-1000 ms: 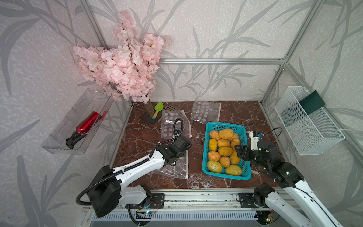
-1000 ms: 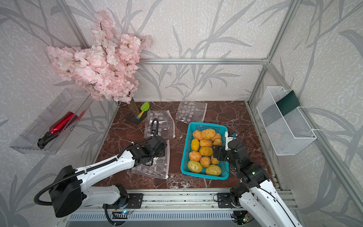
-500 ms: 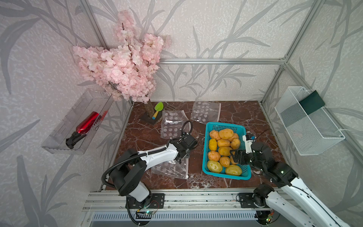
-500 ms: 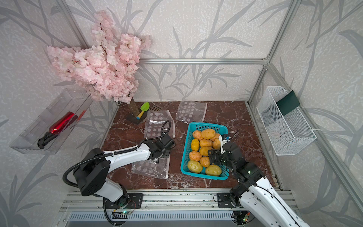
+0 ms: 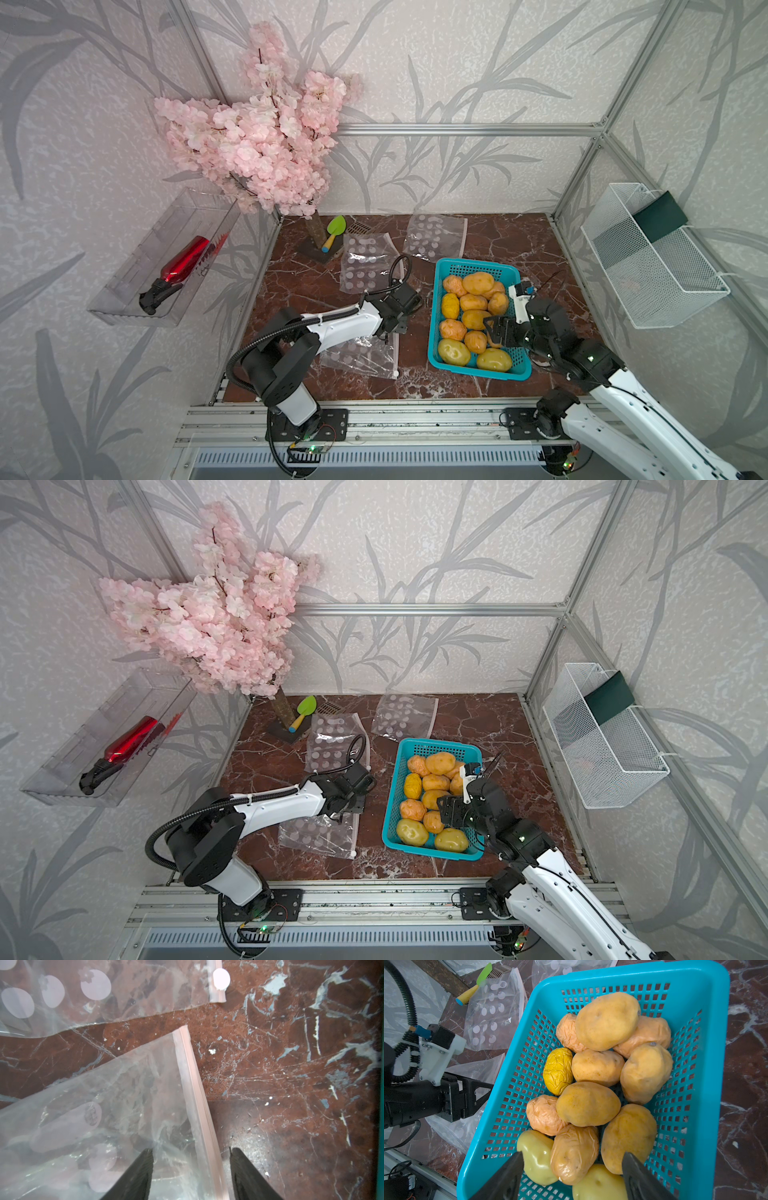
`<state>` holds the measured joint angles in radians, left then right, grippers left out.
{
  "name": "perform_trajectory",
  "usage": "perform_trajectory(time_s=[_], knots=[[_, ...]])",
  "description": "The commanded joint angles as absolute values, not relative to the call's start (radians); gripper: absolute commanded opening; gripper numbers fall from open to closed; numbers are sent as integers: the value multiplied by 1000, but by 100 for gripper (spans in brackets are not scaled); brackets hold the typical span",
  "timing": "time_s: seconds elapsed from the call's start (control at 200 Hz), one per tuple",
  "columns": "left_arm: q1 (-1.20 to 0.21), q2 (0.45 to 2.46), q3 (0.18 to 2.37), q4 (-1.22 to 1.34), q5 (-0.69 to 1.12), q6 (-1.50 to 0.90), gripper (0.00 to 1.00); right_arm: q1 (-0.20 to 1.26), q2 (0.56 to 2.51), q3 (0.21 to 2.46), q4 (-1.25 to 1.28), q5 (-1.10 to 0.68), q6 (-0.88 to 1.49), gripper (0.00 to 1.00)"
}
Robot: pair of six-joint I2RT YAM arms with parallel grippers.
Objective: Put the potatoes into a zipper bag and zip it
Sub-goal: Pick up the zipper food storage bag at the center of the board.
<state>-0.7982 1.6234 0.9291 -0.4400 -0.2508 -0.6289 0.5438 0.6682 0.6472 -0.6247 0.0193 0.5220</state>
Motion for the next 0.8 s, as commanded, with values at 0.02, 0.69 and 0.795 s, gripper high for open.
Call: perform_trajectory(time_s=[0.02, 0.69, 0.795], knots=[[-802, 1653, 962, -454, -288, -654, 56, 551, 661, 640, -603, 18, 511, 76], [-802, 1744, 1019, -484, -314, -683, 0, 555, 661, 634, -603, 21, 514, 76], [-803, 1703, 1013, -498, -311, -682, 0, 555, 660, 634, -601, 15, 515, 76]])
